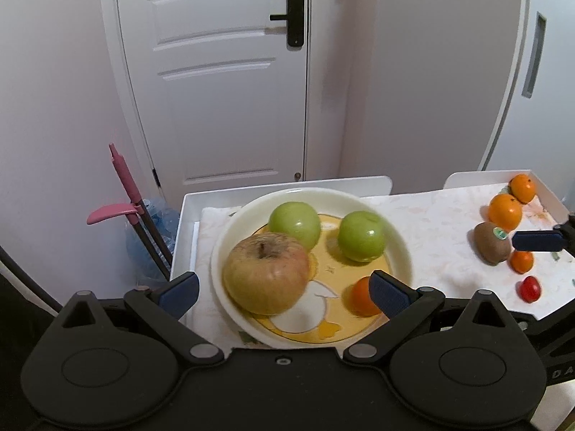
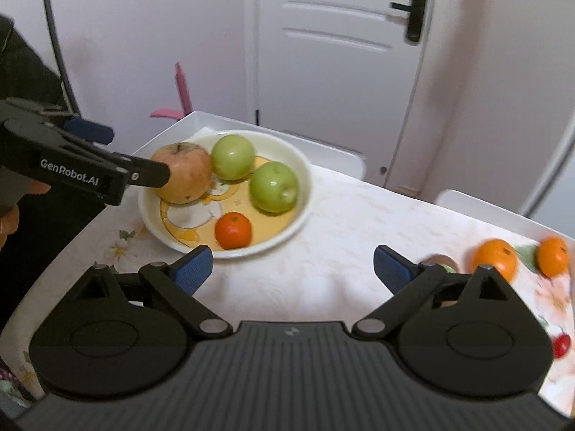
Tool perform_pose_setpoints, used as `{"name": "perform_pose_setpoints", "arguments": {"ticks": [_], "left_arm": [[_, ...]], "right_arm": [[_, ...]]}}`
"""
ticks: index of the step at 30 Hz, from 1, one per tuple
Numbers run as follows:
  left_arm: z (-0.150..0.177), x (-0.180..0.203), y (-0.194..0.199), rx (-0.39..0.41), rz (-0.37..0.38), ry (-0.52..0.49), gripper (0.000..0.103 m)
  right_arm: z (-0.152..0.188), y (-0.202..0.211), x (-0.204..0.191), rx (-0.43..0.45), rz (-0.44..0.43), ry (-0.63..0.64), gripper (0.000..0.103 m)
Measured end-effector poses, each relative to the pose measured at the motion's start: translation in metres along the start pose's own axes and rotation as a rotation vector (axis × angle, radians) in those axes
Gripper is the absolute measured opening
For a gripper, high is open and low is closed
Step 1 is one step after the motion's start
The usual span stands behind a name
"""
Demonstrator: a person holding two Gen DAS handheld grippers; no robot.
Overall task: Organize fruits
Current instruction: 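Grasp a red cherry tomato with the left tool while the right tool grasps another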
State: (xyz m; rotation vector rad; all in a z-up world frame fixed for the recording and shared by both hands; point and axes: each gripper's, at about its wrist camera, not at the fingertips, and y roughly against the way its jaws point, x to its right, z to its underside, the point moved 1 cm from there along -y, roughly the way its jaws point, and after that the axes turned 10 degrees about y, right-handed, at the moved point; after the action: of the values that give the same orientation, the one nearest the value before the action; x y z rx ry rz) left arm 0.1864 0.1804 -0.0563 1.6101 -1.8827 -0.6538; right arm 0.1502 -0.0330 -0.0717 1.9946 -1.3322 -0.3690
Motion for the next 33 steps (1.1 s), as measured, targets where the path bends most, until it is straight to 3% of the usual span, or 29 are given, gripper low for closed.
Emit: {"name": "perform_pose_setpoints", "arguments": {"ticks": [11, 18, 26, 33], "left_arm": [[0.018, 0.054, 0.041, 0.04, -0.043, -0.007, 0.103], [0.035, 0.1, 0.053, 0.044, -0.034, 0.013, 0.103], [0.05, 0.161, 0.051, 0.049, -0.022, 0.032, 0.103], [0.066, 0.22, 0.026, 0.031, 0.011, 0.025, 0.101]], "right_arm": [[0.043, 0.058, 0.055, -0.013, 0.044, -0.114, 0.103], [0.073, 0.083, 0.098, -0.013, 0.083, -0.11, 0.103], [0.107, 0.099, 0.16, -0.026, 0.122, -0.149, 0.103], [0.137, 0.093, 0.203, -0.038, 0.165, -0.189, 0.103]]}}
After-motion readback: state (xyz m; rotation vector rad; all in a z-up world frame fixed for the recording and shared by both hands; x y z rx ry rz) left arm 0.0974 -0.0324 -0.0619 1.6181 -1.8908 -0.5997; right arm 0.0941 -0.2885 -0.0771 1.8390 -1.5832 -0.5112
